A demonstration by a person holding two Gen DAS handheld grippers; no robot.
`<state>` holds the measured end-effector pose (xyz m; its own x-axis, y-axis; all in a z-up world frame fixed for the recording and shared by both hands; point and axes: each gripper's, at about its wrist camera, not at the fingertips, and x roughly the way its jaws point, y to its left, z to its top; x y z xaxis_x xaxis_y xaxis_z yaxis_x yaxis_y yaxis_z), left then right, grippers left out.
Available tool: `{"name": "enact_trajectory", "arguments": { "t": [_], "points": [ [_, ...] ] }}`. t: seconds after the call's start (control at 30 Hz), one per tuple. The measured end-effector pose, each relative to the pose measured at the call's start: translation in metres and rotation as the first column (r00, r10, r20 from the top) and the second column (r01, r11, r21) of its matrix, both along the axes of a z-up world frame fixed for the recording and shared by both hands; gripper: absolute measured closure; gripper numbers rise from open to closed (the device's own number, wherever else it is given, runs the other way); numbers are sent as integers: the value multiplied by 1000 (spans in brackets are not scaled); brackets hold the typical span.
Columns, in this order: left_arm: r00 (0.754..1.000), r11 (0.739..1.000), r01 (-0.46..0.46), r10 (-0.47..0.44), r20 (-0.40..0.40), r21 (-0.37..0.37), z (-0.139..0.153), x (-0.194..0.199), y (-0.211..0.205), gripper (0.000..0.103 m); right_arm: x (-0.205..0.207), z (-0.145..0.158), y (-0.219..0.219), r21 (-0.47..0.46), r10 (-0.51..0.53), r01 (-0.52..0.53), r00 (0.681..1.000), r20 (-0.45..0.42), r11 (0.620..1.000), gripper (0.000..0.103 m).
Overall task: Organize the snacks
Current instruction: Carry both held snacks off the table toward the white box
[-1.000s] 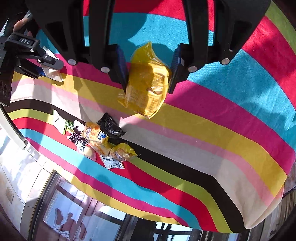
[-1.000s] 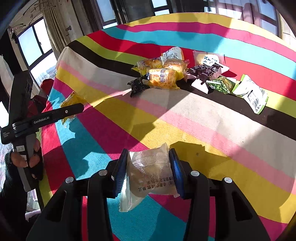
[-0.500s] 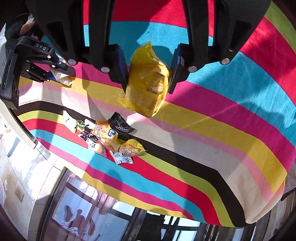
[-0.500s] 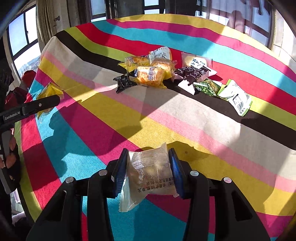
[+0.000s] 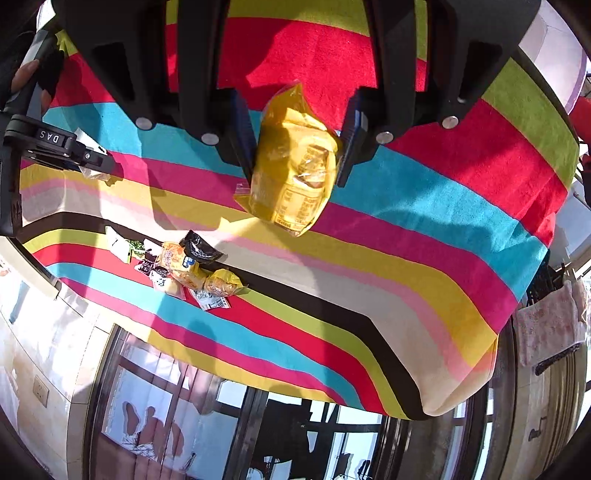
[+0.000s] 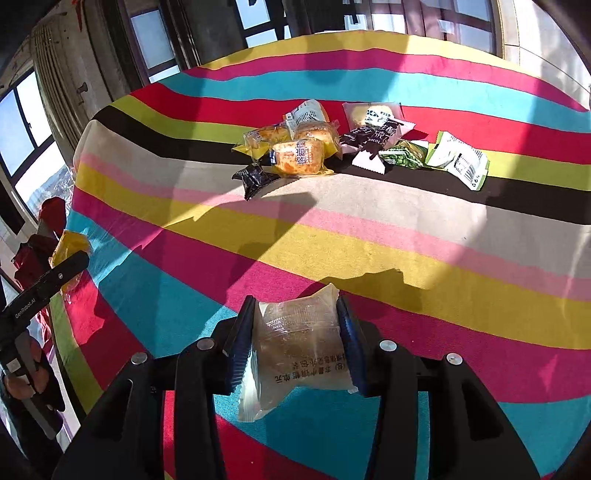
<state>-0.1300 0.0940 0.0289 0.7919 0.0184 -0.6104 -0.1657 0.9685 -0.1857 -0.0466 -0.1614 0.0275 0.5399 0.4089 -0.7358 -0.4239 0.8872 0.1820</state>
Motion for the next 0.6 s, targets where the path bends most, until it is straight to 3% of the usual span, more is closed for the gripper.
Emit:
{"name": "enact_trajectory", "arguments": {
  "t": [0.3, 0.6],
  "points": [
    [998, 992, -52, 49, 26, 114, 0, -43, 13, 62, -21, 2, 29, 27, 64, -64, 998, -1, 998, 59],
    [993, 982, -120, 122, -6, 146, -16, -79, 41, 62, -53, 13, 90, 35, 212, -214, 976, 40, 976, 59]
  ]
}}
